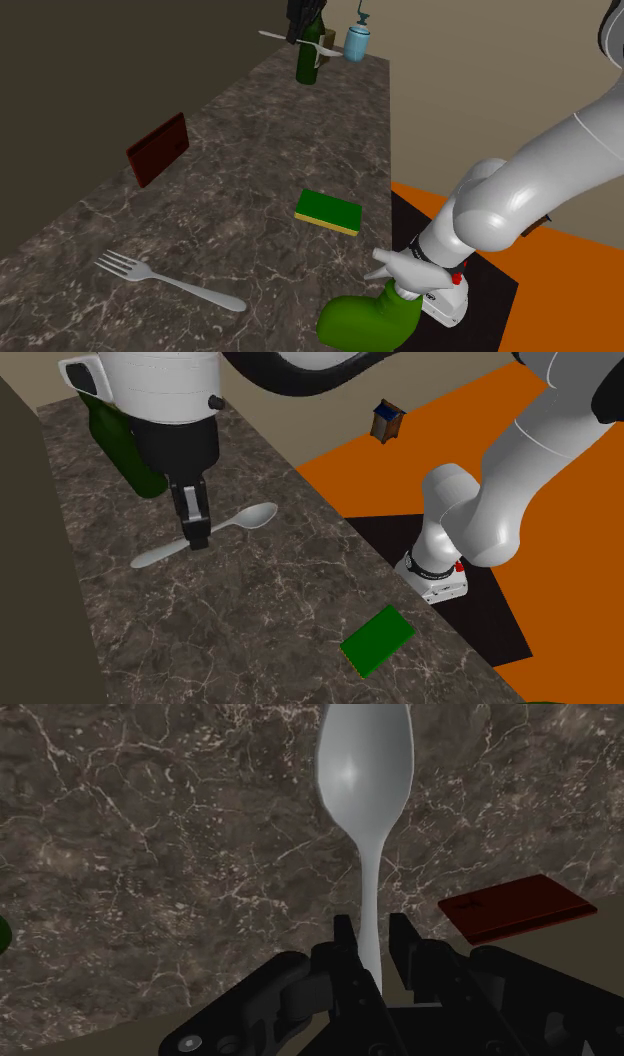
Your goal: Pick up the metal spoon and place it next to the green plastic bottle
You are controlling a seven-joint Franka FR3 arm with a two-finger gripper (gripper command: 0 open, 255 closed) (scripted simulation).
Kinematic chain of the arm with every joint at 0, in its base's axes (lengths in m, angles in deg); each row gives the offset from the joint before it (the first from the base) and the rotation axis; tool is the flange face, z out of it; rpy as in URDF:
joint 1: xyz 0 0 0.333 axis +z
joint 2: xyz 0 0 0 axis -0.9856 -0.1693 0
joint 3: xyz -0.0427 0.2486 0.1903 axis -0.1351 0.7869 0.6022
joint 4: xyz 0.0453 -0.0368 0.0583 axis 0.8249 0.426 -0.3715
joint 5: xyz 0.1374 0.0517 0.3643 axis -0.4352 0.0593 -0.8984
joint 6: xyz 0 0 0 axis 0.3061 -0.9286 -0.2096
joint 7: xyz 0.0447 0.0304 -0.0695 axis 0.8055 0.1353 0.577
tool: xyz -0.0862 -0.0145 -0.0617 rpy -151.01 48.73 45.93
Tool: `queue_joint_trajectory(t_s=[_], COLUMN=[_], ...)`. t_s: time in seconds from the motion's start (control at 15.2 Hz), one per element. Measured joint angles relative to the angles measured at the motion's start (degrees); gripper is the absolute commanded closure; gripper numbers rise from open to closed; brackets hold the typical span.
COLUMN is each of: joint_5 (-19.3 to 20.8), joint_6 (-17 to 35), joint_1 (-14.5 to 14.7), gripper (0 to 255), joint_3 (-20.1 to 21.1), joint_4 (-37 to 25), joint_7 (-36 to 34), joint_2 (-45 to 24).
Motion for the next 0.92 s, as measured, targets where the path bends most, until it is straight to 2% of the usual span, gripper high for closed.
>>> queue_joint_trajectory(t_s=[0.66,0.92], joint_5=[0.2,0.2], joint_6=[-7.8,-7.9], joint_1=[0.0,1.2], gripper=[255,255], joint_3=[-0.2,2.0], joint_4=[-10.7,-7.1], joint_7=[-1.1,-4.4], joint_2=[-2.8,1.4])
